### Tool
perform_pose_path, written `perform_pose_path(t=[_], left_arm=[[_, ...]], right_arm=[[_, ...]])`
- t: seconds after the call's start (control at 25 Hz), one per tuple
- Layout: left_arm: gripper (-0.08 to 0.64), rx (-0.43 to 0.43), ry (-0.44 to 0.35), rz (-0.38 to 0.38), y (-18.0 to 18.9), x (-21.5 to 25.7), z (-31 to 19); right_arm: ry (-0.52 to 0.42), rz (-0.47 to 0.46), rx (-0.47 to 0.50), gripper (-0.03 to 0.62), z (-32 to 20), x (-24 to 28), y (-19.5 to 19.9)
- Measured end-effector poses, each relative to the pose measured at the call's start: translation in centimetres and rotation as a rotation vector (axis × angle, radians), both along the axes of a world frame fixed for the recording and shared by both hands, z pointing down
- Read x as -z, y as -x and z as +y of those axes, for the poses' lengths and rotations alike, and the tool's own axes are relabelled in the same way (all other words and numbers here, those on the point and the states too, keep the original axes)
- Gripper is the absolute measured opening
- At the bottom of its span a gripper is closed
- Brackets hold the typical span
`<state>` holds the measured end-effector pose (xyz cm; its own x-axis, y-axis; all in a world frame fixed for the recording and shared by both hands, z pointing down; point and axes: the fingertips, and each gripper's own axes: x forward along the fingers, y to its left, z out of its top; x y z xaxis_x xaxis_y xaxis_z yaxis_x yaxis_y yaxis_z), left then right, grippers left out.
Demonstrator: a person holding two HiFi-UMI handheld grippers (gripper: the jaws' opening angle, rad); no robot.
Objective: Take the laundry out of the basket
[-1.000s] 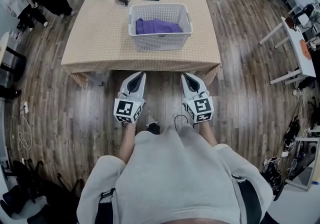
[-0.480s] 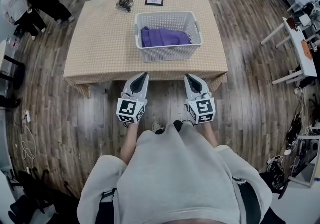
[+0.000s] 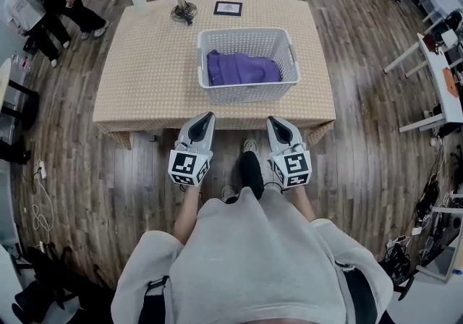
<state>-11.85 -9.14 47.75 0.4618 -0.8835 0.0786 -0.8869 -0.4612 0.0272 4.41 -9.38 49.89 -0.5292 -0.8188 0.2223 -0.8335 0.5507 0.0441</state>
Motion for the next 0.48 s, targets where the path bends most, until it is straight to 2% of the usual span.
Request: perform_pose_path(t=[0.16,0.48], left_arm=[[0.011,0.035,-0.012,-0.012,1.0,0.4,-4.3],[0.011,0.108,-0.044,-0.049,2.6,2.7,-15.5]], right_arm=[[-0.015,-0.010,0.028,-0.002,-4.4,0.3,0.8],[-0.098,-0.045,0.056,-0.002,-16.6,4.5,0.5]])
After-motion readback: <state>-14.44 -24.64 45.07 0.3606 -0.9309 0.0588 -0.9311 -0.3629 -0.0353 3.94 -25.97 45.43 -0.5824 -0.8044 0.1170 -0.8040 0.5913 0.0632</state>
